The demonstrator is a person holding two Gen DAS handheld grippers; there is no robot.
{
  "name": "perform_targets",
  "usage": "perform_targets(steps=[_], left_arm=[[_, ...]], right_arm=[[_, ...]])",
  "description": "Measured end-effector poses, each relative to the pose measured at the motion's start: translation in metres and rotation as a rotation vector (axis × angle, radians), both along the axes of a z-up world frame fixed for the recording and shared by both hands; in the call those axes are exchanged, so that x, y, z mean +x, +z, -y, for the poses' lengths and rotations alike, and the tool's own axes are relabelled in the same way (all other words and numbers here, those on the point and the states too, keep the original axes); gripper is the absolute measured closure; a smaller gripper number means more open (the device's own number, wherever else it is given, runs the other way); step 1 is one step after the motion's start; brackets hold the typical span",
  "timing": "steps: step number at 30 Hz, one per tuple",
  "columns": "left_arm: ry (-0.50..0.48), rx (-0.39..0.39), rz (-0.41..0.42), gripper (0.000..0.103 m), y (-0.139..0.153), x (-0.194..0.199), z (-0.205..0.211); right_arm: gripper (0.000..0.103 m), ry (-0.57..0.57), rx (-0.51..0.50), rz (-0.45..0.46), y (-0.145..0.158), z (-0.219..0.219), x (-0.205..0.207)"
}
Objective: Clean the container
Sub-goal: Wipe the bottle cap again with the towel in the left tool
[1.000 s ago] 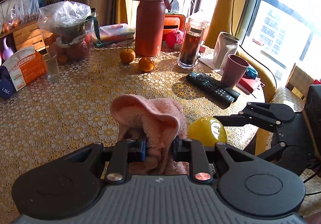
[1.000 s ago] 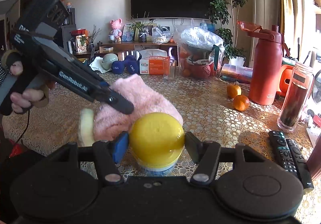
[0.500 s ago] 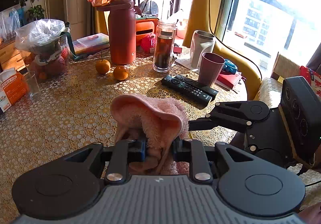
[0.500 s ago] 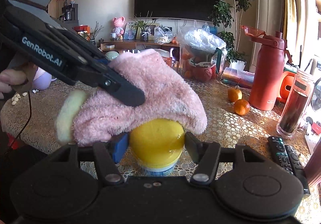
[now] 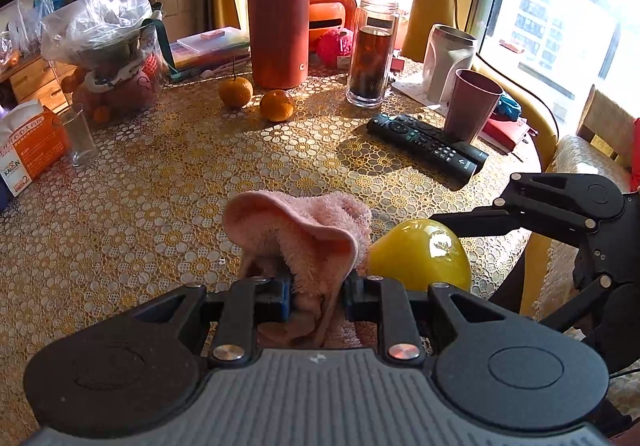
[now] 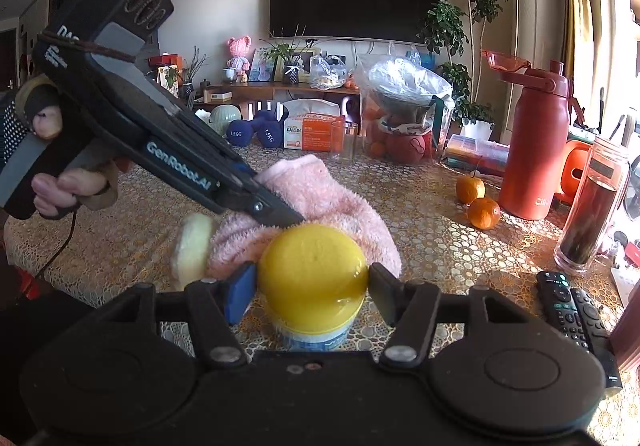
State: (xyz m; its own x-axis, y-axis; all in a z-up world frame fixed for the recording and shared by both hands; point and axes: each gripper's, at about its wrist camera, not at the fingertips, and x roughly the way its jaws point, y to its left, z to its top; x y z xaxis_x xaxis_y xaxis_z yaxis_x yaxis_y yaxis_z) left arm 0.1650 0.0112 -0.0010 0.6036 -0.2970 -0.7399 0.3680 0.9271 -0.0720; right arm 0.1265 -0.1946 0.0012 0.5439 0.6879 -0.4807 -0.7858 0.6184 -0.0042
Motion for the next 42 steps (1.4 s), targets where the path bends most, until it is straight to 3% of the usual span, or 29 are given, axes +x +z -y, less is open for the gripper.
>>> perform_targets(steps=[8, 15, 24, 30, 42], left_arm=[[0.004, 0.093, -0.026, 0.081, -0.021, 0.0, -0.002], [0.003, 0.042, 0.034, 0.08, 0.008, -0.021, -0.014], [-0.056, -0.162, 0.097, 0.08, 0.048, -0.04, -0.017], [-0.076, -0.097, 0.081, 0.081, 0.028, -0.032, 0.002], [-0.033, -0.14, 0.058, 0.081, 0.022, -0.016, -0.013]], right_arm=[[0.043, 0.004, 0.005, -0.006, 0.001, 0.001, 0.002], [0.043, 0.003, 0.004, -0.006, 0.001, 0.0, 0.001], [0.043, 0.004, 0.004, -0.003, 0.0, -0.002, 0.001], [0.043, 0.003, -0.001, 0.004, 0.001, -0.004, 0.001], [0.043, -0.012, 0.022, -0.02, 0.001, -0.001, 0.008]])
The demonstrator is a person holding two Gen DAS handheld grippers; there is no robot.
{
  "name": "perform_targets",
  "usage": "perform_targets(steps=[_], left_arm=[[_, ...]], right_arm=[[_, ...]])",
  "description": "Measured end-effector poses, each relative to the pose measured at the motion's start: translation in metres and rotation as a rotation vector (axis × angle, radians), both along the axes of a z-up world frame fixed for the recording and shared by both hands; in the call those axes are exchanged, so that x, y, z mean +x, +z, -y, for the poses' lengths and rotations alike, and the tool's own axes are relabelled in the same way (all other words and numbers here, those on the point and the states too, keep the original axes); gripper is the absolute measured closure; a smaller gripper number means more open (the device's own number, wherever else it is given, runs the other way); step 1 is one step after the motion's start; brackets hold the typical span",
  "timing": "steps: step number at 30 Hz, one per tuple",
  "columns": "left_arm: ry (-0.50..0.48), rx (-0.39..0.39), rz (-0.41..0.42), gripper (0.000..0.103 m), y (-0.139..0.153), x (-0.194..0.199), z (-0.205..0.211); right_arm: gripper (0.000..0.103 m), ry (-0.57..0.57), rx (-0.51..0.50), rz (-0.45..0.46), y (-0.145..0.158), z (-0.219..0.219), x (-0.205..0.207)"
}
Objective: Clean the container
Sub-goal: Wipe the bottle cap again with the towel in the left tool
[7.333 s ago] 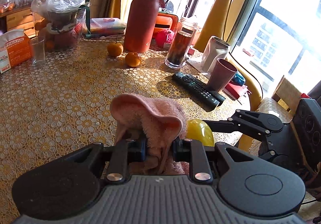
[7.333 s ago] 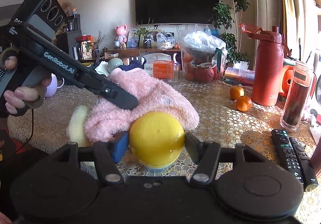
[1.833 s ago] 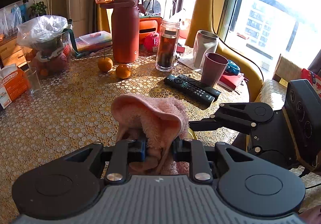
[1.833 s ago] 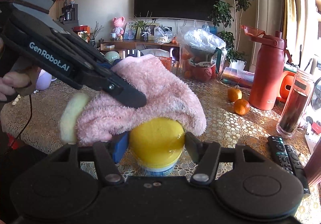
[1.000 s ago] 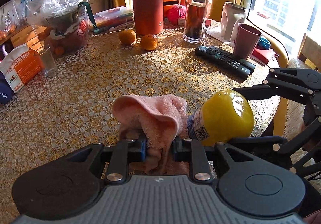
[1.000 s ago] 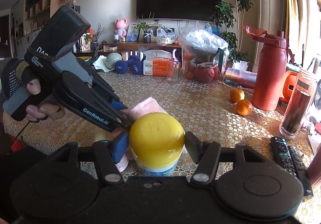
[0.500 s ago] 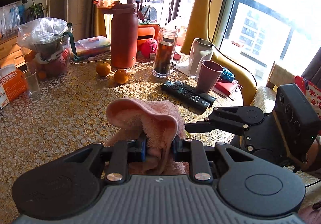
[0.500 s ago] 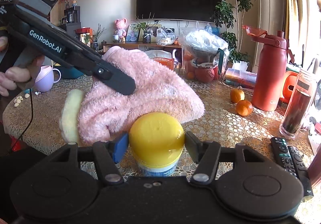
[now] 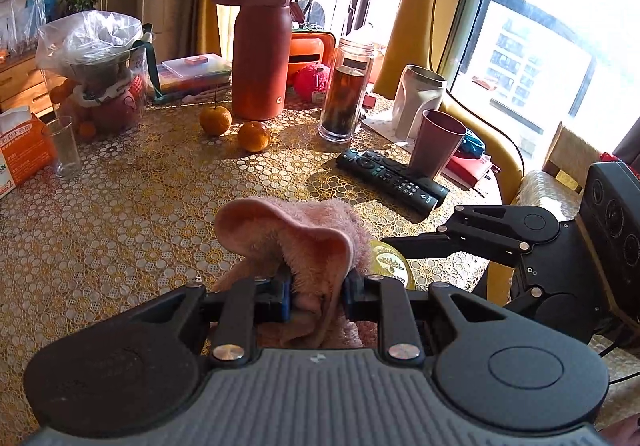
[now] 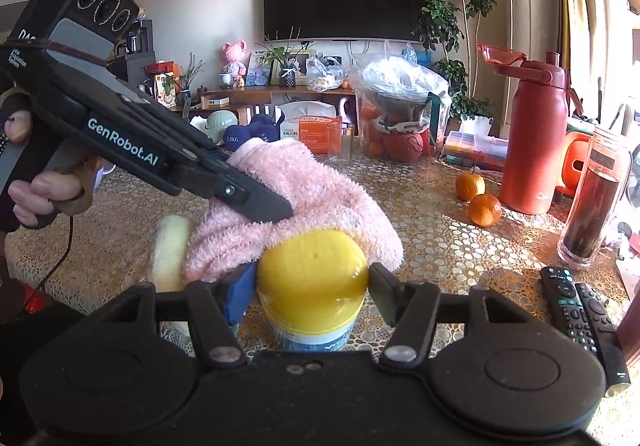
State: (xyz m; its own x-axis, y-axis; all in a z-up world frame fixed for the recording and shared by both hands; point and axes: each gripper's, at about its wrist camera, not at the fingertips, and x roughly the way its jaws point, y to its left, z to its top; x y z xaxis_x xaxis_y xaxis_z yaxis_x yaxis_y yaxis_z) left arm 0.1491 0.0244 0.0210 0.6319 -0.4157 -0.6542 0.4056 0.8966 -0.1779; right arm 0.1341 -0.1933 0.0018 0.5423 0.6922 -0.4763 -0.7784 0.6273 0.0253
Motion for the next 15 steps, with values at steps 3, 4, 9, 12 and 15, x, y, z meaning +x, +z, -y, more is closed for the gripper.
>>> perform_targets(steps=[3, 4, 9, 12, 15], left_arm=[[0.017, 0.017, -0.012, 0.081, -0.006, 0.004, -0.003], [0.02, 0.02, -0.024, 0.081, -0.01, 0.006, -0.004], [0.032, 0.048, -0.064, 0.081, -0.029, 0.015, -0.006], [0.038, 0.067, -0.088, 0.081, -0.039, 0.02, -0.007], [0.043, 0.103, -0.1, 0.081, -0.05, 0.023, -0.006]], right_arm=[[0.043, 0.003, -0.004, 0.002, 0.0, -0.003, 0.0], [0.043, 0.005, -0.006, 0.003, 0.0, -0.003, 0.0], [0.043, 0.013, -0.017, 0.016, 0.0, -0.006, -0.002], [0.043, 0.012, -0.015, 0.009, -0.001, -0.006, 0.0], [0.043, 0.016, -0.02, 0.01, 0.0, -0.009, 0.001]])
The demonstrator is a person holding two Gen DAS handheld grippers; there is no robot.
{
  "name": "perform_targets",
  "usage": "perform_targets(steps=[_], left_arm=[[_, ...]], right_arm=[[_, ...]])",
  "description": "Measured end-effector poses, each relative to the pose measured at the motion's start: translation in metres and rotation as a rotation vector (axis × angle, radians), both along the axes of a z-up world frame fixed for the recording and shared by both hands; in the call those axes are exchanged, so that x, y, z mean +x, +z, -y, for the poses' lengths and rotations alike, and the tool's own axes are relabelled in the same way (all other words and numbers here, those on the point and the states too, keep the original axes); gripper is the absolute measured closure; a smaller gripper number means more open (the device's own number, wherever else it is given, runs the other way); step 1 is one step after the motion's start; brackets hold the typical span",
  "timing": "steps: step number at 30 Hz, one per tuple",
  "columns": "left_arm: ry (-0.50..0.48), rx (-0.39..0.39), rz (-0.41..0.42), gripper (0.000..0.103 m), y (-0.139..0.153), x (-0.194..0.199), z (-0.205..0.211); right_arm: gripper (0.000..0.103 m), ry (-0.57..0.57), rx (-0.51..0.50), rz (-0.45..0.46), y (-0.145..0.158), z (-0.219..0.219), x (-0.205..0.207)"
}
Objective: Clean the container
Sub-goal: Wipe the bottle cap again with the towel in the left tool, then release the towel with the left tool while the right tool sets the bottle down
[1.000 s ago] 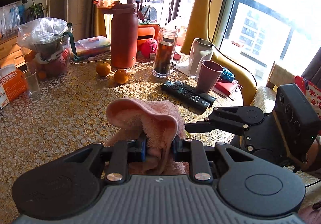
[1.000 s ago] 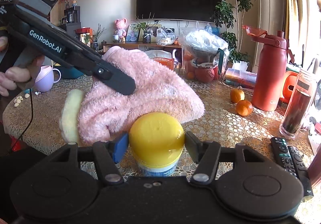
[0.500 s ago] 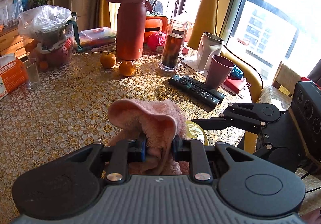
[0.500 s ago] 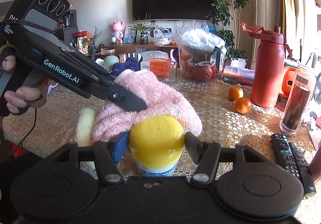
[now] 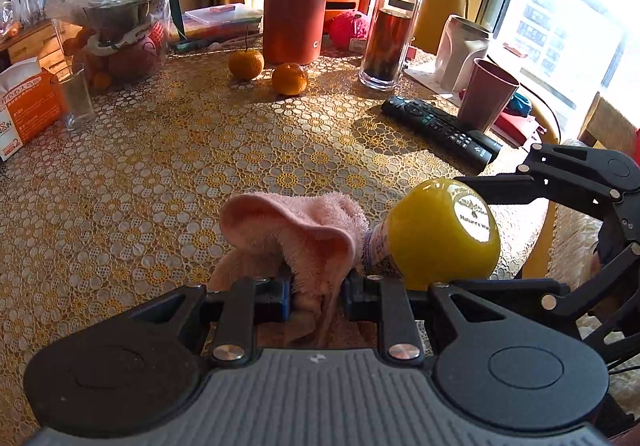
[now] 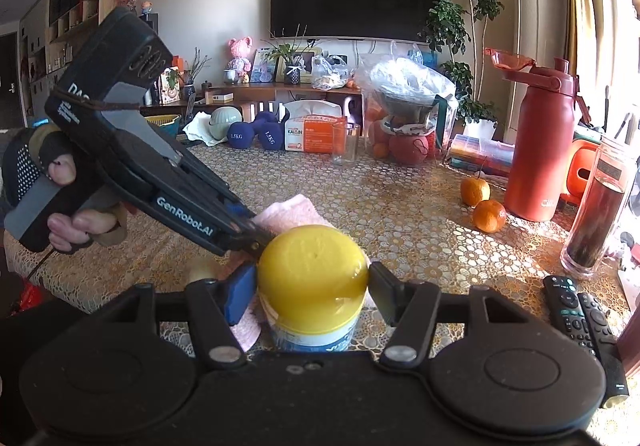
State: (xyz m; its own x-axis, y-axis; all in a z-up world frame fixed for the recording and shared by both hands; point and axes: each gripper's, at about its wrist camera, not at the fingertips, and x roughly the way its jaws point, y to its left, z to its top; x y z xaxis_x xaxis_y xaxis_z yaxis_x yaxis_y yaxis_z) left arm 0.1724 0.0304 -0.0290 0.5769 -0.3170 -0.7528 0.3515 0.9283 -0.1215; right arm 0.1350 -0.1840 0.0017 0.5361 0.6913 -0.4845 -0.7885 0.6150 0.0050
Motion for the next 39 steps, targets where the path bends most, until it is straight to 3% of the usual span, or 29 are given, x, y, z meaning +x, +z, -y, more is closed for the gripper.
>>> perform_targets(steps=[4, 8, 20, 23, 25, 26, 39], left_arm=[[0.038, 0.083, 0.011, 0.081, -0.009, 0.0, -0.003], [0.078, 0.11, 0.024, 0.081, -0.009, -0.003, -0.019], [0.176, 0.094, 0.003, 0.08, -0.018, -0.004, -0.041], [0.199, 0.104, 0.015, 0.069, -0.016, -0.005, -0.04], [0.223, 0.116, 0.03, 0.042, -0.015, -0.008, -0.041], [0.237, 0.115, 0.037, 0.037, -0.013, -0.01, -0.042], [0.315, 0.071, 0.083, 0.027, 0.007, -0.051, -0.045]], right_arm=[[0.043, 0.003, -0.008, 0.006, 0.0, -0.004, 0.002], [0.043, 0.0, -0.011, 0.006, 0.0, -0.005, 0.002], [0.042, -0.028, -0.036, -0.01, 0.003, -0.016, 0.007], [0.04, -0.033, -0.065, -0.01, 0.002, -0.022, 0.007], [0.039, -0.041, -0.071, -0.005, 0.001, -0.023, 0.006], [0.039, -0.045, -0.068, -0.008, 0.001, -0.023, 0.006], [0.016, -0.105, 0.003, -0.021, 0.012, -0.008, -0.008]])
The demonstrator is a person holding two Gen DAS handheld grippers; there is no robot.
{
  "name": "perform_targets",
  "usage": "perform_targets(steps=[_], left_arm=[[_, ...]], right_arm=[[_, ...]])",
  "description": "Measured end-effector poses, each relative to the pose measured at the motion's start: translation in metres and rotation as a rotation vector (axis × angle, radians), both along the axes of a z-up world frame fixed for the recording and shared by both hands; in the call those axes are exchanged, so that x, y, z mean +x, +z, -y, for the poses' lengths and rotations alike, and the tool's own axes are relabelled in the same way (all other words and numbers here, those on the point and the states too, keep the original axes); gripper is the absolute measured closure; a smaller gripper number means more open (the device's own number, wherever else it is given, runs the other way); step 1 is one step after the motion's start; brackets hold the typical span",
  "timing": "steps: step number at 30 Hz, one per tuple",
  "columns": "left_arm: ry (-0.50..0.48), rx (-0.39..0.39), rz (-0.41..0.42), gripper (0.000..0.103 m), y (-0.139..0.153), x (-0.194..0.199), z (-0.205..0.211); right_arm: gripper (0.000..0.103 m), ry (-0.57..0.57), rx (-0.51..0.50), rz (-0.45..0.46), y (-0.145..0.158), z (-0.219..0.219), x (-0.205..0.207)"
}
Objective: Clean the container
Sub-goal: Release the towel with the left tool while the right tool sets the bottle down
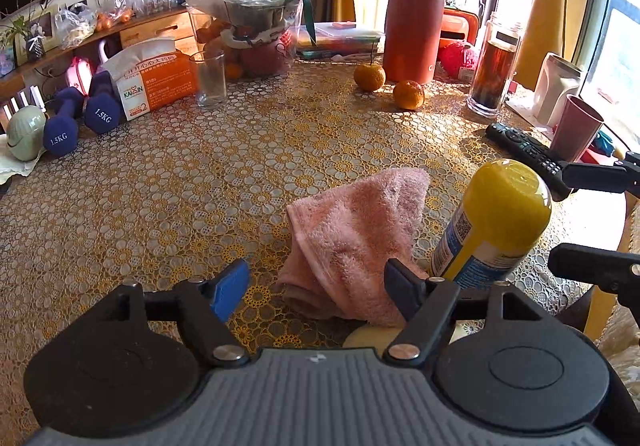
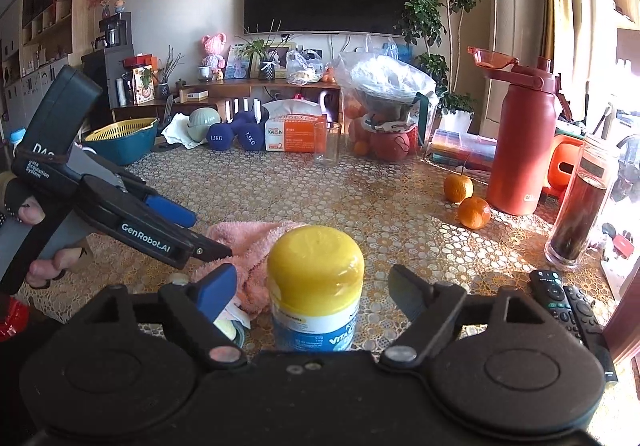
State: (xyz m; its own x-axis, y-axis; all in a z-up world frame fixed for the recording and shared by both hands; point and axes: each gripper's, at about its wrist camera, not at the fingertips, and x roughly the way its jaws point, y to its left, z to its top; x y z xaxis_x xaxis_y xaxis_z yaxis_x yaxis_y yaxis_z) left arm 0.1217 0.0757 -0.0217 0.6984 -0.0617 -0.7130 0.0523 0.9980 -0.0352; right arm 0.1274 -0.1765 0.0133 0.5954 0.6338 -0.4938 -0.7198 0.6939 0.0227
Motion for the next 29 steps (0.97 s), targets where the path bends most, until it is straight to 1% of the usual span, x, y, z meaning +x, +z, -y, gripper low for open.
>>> perform_targets(steps=[2, 3, 6, 8, 12, 17, 20, 23, 29], left_arm=[[0.007, -0.011, 0.016, 0.027, 0.004, -0.008, 0.002], [0.008, -0.019, 0.024, 0.025, 0.007, -0.013, 0.003], [0.007, -0.033, 0.055, 0.021, 0.012, -0.027, 0.006], [0.007, -0.044, 0.064, 0.017, 0.015, -0.036, 0.009], [0.015, -0.046, 0.092, 0.001, 0.019, -0.05, 0.016], [0.015, -0.038, 0.136, 0.0, 0.025, -0.071, 0.026], [0.007, -0.049, 0.162, 0.0, 0.028, -0.081, 0.029], [-0.003, -0.033, 0.181, 0.0, 0.029, -0.086, 0.034], [-0.003, -0.02, 0.193, 0.0, 0.03, -0.092, 0.037]], right_arm=[[0.013, -0.017, 0.022, -0.005, 0.002, 0.003, -0.002], [0.011, -0.023, 0.032, -0.007, 0.003, 0.005, -0.003], [0.01, -0.03, 0.063, -0.015, 0.005, 0.011, -0.008], [0.01, -0.034, 0.08, -0.017, 0.006, 0.014, -0.012], [0.009, -0.037, 0.101, -0.01, 0.008, 0.017, -0.019], [0.006, -0.031, 0.129, -0.002, 0.011, 0.02, -0.029], [0.005, -0.031, 0.138, 0.0, 0.011, 0.023, -0.034], [0.005, -0.031, 0.14, 0.003, 0.012, 0.024, -0.037], [0.005, -0.037, 0.137, 0.007, 0.013, 0.026, -0.041]])
